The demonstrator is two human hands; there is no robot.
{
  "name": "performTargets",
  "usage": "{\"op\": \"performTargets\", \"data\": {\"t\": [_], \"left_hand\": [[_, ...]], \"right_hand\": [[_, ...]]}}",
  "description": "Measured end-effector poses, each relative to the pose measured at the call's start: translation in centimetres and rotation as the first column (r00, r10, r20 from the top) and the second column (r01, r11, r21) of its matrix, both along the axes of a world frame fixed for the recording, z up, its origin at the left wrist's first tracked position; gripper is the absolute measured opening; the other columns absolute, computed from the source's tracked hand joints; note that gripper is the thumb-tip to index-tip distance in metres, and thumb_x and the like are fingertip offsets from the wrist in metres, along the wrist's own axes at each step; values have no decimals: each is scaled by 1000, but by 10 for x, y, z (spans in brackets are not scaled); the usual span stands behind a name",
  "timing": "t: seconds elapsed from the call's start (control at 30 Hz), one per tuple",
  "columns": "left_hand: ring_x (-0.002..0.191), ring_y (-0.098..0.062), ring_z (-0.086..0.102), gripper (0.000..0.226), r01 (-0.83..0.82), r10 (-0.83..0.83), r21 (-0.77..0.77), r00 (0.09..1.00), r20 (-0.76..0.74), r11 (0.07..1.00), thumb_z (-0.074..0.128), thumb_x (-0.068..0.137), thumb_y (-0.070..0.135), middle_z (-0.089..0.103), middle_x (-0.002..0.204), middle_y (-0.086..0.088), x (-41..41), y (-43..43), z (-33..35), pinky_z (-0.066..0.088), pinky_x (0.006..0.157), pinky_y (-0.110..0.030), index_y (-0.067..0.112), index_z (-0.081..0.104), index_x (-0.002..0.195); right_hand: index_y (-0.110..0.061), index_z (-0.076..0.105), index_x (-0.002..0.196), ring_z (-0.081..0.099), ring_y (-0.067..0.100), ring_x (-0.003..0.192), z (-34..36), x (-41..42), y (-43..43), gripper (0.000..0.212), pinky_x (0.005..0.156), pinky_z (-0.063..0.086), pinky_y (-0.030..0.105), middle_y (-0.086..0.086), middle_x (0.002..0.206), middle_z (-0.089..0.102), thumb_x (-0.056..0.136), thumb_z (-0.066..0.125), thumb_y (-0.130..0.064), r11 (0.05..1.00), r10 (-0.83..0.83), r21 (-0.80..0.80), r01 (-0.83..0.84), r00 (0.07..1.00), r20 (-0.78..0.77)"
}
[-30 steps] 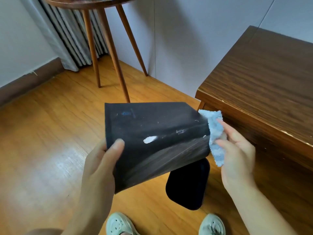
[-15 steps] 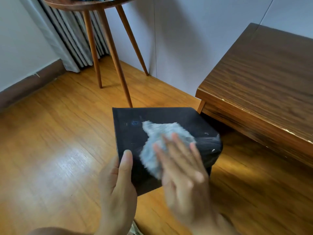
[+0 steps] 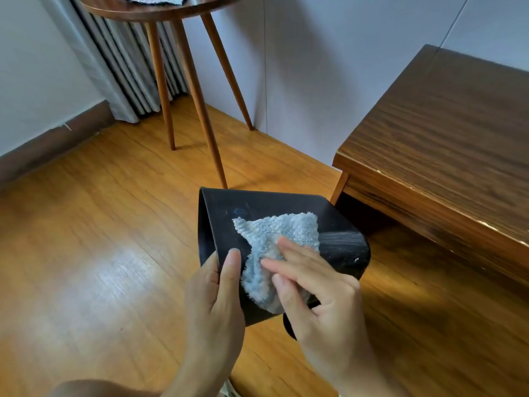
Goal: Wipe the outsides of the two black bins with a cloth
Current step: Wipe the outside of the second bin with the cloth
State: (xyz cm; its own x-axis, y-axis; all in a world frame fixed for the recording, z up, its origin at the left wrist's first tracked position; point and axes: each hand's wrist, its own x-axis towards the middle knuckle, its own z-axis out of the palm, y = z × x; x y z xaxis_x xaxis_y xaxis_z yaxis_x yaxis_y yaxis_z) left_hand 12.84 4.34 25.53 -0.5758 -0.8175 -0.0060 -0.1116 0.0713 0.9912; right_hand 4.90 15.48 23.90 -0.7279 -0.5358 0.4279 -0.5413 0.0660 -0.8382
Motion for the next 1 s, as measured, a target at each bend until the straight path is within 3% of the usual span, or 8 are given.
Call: {"op": "performTargets", "data": {"t": [0.17, 0.3, 0.53, 0.67, 0.8, 0.87, 0.93, 1.0], "left_hand": [[64, -17, 63, 39, -11, 17, 169, 999, -32, 986, 60, 97, 45, 69, 70, -6, -3, 2, 4, 49, 57, -35, 13, 67, 77], [67, -19, 66, 39, -6, 17, 302, 999, -33, 953, 60, 92, 47, 70, 72, -7, -6, 3, 7, 52, 61, -38, 13, 70, 76], [66, -20, 69, 26, -74, 65, 270, 997, 44, 960, 59, 98, 9, 75, 76, -15, -5, 0, -1, 54, 60, -37, 11, 73, 77], [53, -19, 57, 35, -141, 138, 262, 990, 30, 955, 59, 98, 8, 60, 58, -8, -7, -5, 3, 44, 51, -32, 9, 60, 63], [38, -7, 34, 52, -215, 225, 290, 974, -1, 933, 56, 98, 6, 39, 44, 9, -9, -17, 8, 29, 37, -19, 21, 44, 50], [41, -9, 31, 50, -222, 236, 278, 972, -19, 935, 57, 98, 9, 36, 47, 8, -9, -22, 8, 26, 39, -21, 21, 41, 52], [45, -9, 28, 51, -228, 238, 247, 971, -14, 942, 57, 97, 10, 32, 49, 8, -7, -23, 9, 23, 42, -23, 22, 37, 52], [47, -10, 27, 52, -226, 236, 243, 972, -11, 943, 57, 98, 11, 31, 51, 8, -7, -23, 9, 23, 42, -23, 23, 36, 51]], "right_hand": [[-24, 64, 121, 65, 4, 117, 13, -9, 5, 46, 98, 50, 18, -16, 113, 72, 81, 78, -5, 993, 73, 83, -84, 990, 123], [-24, 60, 134, 64, 7, 106, 19, -20, 3, 65, 94, 50, 17, -16, 100, 64, 77, 81, -1, 966, 150, 219, -140, 988, -26], [-28, 67, 107, 57, 7, 95, 30, -14, 3, 39, 82, 55, 25, -12, 103, 51, 74, 87, -17, 918, 99, 397, -13, 975, -198], [-30, 53, 76, 46, 8, 71, 48, -11, 7, 28, 68, 42, 32, -14, 75, 51, 68, 74, -14, 876, 202, 483, 2, 906, -372], [-36, 59, 85, 53, 2, 75, 83, -9, 15, 29, 68, 36, 14, -17, 80, 65, 67, 70, -55, 641, 413, 690, -336, 909, 60], [-38, 67, 87, 59, 3, 72, 86, -15, 17, 36, 62, 43, 15, -20, 83, 68, 66, 74, -66, 735, 297, 542, -407, 912, 283], [-37, 70, 84, 62, 6, 68, 72, -24, 18, 25, 60, 52, 25, -15, 79, 69, 72, 75, -58, 892, 15, 442, -95, 983, 181], [-40, 69, 93, 62, 4, 72, 63, -28, 15, 22, 66, 55, 31, -19, 81, 67, 77, 70, -55, 877, -195, 450, 166, 981, 18]]}}
